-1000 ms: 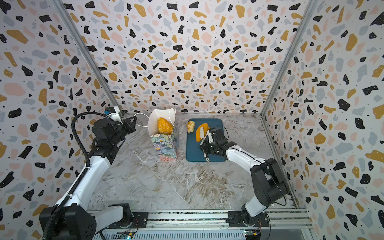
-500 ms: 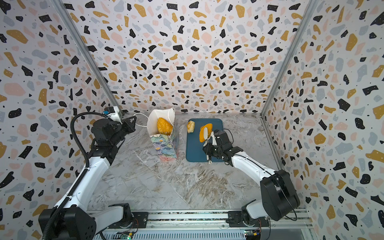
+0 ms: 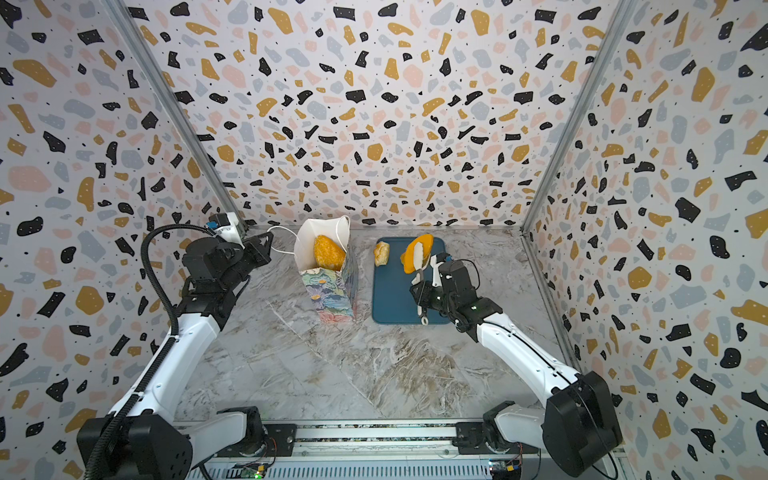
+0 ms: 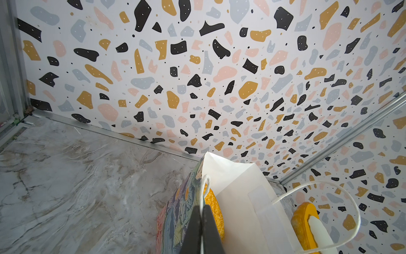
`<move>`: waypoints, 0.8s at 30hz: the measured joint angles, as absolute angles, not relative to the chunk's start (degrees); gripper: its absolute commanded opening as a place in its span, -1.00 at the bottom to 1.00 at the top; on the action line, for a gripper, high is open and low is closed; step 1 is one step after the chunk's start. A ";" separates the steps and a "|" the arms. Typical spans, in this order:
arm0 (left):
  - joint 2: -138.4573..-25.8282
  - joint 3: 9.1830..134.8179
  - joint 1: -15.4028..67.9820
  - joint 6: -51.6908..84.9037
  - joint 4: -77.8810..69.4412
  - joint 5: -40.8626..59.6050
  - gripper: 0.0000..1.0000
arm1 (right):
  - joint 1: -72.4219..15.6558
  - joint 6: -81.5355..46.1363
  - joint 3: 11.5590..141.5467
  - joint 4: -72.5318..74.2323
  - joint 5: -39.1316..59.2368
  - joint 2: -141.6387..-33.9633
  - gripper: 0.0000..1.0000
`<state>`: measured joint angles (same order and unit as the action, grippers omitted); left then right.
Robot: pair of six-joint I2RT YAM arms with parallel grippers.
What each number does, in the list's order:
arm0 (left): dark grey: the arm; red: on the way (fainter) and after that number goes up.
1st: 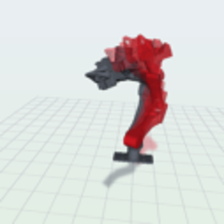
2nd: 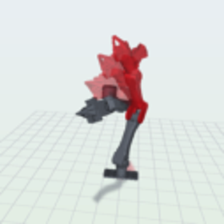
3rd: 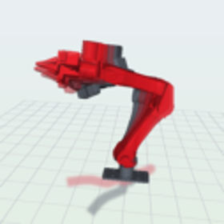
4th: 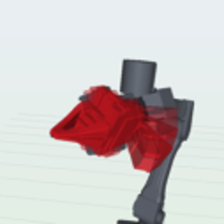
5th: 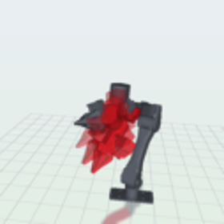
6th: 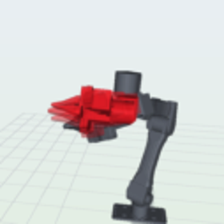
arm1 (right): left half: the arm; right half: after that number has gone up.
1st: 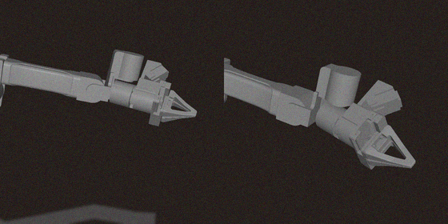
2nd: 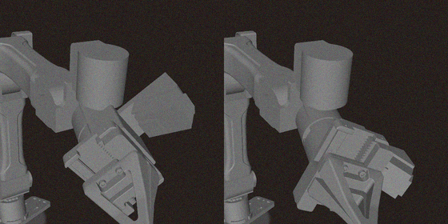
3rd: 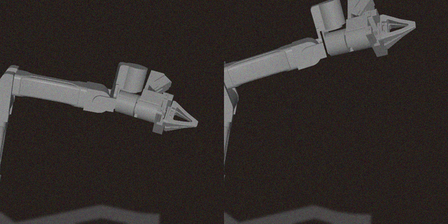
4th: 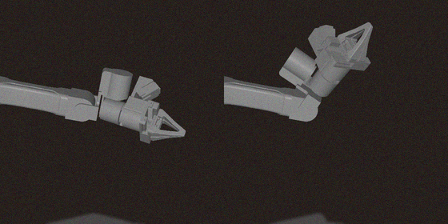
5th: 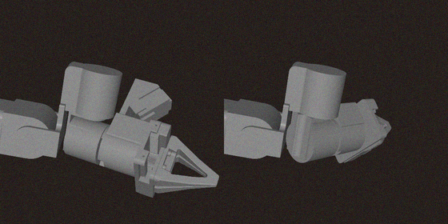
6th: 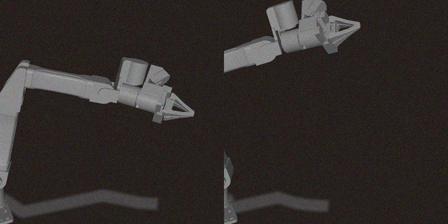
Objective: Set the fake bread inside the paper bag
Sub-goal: 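Lift the flat orange bread with the tongs and carry it toward the bag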
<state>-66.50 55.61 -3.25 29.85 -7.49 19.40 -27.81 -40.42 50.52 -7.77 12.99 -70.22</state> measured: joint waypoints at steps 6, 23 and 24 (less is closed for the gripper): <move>-66.50 55.48 -3.25 29.82 -7.68 19.40 -1.00 | -27.81 -39.92 50.52 -9.54 12.32 -67.16 -0.48; -66.59 55.16 -3.25 30.06 -7.92 20.36 -1.00 | -29.50 -38.94 52.47 -9.39 12.32 -64.86 -0.48; -66.59 55.09 -3.25 30.09 -8.01 20.47 -1.00 | -29.95 -38.92 52.88 -9.39 12.25 -64.88 -0.47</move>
<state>-66.59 55.09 -3.25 30.09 -8.01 20.47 -29.95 -38.92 52.88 -9.39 12.25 -64.88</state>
